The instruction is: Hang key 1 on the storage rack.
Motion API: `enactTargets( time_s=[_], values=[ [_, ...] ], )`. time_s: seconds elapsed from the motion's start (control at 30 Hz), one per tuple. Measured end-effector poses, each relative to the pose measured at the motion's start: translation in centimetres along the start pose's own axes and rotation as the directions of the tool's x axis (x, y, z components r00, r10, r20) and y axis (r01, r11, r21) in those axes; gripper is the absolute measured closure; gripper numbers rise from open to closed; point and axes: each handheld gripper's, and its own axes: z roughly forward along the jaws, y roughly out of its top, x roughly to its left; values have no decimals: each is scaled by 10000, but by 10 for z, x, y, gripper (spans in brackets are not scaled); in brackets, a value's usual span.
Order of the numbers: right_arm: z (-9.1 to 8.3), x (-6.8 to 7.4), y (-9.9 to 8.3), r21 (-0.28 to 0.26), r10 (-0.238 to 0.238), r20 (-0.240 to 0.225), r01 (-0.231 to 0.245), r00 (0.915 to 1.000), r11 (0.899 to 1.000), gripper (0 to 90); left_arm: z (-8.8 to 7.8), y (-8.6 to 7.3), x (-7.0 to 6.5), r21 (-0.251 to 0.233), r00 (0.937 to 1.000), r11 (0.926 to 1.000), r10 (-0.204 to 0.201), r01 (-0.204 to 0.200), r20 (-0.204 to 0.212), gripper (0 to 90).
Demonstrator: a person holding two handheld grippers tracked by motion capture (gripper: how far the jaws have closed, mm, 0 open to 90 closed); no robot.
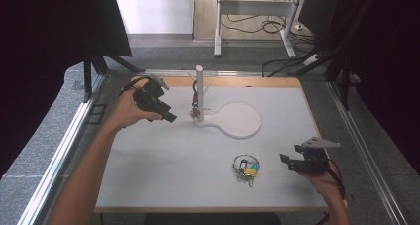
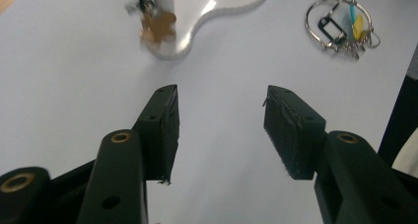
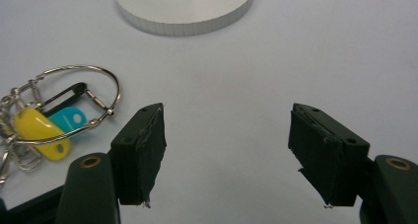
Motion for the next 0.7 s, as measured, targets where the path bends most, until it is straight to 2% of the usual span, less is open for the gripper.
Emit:
enactTargets(
  time_s=[0.1,0.17,0.27,0.3,0.33,0.37,0.4,0.47,0.5,0.53,0.63,0.7],
  values=[
    [-3,3,4,255,-282,-3,282,9996,9993,313,0,-8,-14,-177,9996,9995,265,-264,61,479],
    [-4,3,5,304,-294,17,294,9996,9991,317,1,-11,-18,-150,9995,9994,320,-319,37,479],
    [-6,5,12,486,-433,-254,445,9987,9978,332,4,-21,-26,-168,9994,9992,356,-357,-23,475],
    [-7,8,16,603,-616,-329,635,9976,9962,332,5,-28,-31,-139,9991,9991,412,-413,-72,474],
    [-7,8,16,603,-616,-329,635,9976,9962,332,5,-28,-31,-139,9991,9991,412,-413,-72,475],
    [-7,11,22,732,-780,-389,807,9962,9940,332,6,-37,-35,-338,9996,9990,289,-289,2,474],
    [-7,11,22,732,-780,-389,807,9962,9940,332,6,-37,-35,-338,9996,9990,289,-289,2,475],
    [-7,14,27,815,-939,-439,973,9946,9919,333,7,-48,-40,-436,9997,9987,263,-262,24,475],
    [-5,16,33,874,-1135,-474,1174,9924,9892,333,10,-58,-43,-546,9999,9985,111,-106,89,475],
    [-5,16,33,874,-1135,-474,1174,9924,9892,333,10,-58,-43,-546,9999,9985,111,-106,89,475],
    [-3,21,45,992,-1504,-519,1550,9873,9829,336,20,-79,-47,-480,10000,9988,-76,74,-24,476],
    [-3,22,47,993,-1565,-536,1612,9862,9819,338,22,-86,-49,-585,9999,9982,-156,160,60,476]
  ],
)
